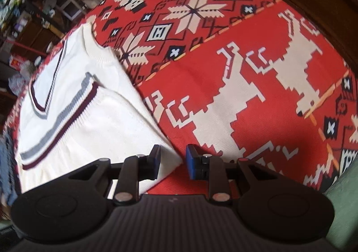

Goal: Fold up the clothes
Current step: 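Open both tools and release the hem, then move both open tools over the sweater to the V-neck trim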

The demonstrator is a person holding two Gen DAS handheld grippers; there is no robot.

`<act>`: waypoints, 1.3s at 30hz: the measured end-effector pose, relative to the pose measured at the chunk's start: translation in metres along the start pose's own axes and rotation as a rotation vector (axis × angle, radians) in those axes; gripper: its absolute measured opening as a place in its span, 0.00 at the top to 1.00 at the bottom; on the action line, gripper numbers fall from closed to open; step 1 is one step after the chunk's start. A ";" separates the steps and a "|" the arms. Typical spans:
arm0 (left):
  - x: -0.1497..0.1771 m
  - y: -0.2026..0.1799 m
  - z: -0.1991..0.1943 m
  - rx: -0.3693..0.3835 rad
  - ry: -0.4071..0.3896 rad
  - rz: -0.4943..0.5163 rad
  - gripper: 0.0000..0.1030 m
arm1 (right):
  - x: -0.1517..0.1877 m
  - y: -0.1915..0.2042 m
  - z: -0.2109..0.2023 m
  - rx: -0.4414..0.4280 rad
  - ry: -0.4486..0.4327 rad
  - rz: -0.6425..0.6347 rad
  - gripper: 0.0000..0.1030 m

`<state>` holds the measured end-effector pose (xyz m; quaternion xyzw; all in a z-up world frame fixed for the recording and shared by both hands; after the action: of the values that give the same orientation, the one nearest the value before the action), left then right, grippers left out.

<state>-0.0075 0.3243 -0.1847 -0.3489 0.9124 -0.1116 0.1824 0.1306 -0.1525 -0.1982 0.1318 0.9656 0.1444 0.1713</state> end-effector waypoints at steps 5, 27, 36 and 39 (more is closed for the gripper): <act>-0.004 -0.006 0.004 -0.055 -0.029 0.063 0.81 | 0.002 0.011 0.001 0.044 -0.002 -0.102 0.81; 0.015 -0.015 -0.027 -0.166 0.007 0.288 0.91 | 0.031 0.024 -0.040 0.162 0.175 -0.405 0.93; -0.013 -0.016 -0.046 -0.040 -0.134 0.209 0.89 | -0.001 0.042 -0.056 -0.001 0.005 -0.351 0.84; -0.024 -0.034 -0.032 0.097 -0.142 0.177 0.89 | -0.014 0.050 -0.050 -0.163 -0.041 -0.203 0.84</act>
<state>0.0166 0.3184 -0.1385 -0.2650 0.9180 -0.1140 0.2721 0.1353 -0.1222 -0.1326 0.0219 0.9554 0.2015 0.2149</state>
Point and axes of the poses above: each gripper's, at about its wrist camera, not at the fingertips, and z roughly the way its jaws point, y to its left, x to its underside, the point moved 8 cm from there along z, roughly the way its jaws point, and after that the axes turned 2 degrees about -y, right-handed, at the moved point
